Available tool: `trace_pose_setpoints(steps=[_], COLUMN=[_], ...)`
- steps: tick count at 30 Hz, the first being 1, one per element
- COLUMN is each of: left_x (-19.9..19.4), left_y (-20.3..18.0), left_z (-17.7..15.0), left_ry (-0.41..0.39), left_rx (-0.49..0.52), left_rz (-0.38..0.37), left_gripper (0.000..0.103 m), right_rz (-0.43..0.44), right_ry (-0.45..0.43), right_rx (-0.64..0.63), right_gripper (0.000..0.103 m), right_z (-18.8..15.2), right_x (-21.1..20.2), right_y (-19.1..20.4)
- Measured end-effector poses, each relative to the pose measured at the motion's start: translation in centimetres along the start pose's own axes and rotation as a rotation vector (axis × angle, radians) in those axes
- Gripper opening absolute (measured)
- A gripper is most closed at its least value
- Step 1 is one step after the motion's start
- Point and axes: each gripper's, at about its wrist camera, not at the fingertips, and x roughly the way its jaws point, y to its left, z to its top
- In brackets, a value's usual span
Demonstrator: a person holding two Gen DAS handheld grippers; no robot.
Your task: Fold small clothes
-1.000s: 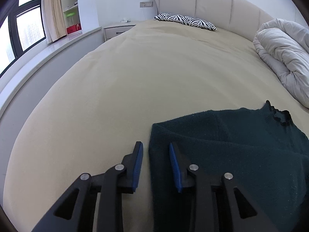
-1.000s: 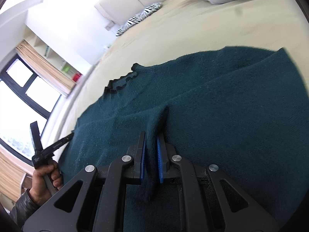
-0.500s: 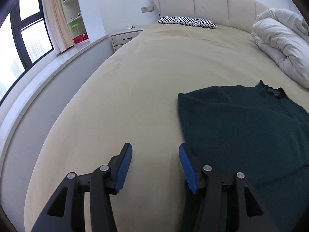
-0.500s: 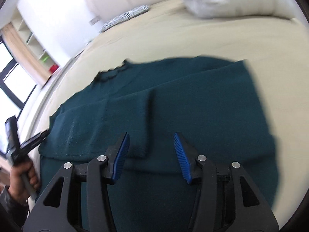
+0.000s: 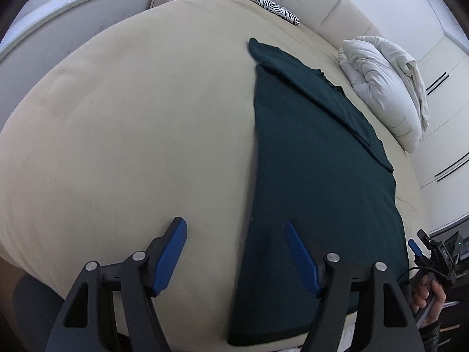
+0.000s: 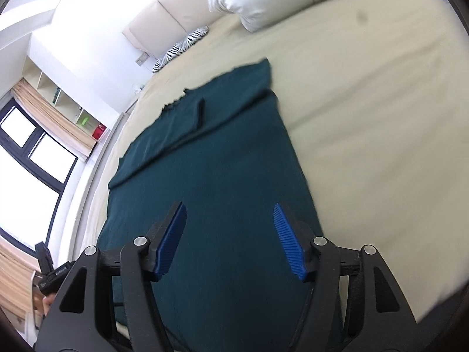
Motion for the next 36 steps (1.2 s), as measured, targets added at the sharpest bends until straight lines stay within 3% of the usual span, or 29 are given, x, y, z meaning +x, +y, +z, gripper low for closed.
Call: trace_pose_setpoints(steps=[6,14,17,25,28,36], left_x=[0.2,0.1,0.1,-0.1,0.0,0.0], left_y=[-0.5,0.1,0.0,1.0,0.9,0.8], left_z=[-1.4,-1.1,-1.6,-1.9,-2.2,-2.3], left_ry=[0.091,0.133,0.164,0.186,0.192,0.199], left_rx=[-0.01,-0.055,-0.039,-0.071,-0.067,-0.06], left_rz=[-0.086,-0.191,-0.217,-0.209,-0.204,-0.2], left_gripper=[0.072,0.07,0.062,0.02,0.014,0.014], right_rz=[0.012,0.03,0.02,0.021,-0.003,-0.02], right_ry=[0.032,0.096,0.102,0.168,0.204,0.32], right_rx=[0.101,0.19,0.209,0.249,0.234,0.199], right_gripper=[0.061,0.061,0.061,0.061,0.061,0.061], right_z=[-2.8,-4.4,-4.8,-5.2,-5.4,-6.0], right_x=[-3.1,-5.5,-6.5,-7.7,-7.6,-6.0], right_y=[-3.0,-6.0,-7.2,-8.8,-8.4,-7.4])
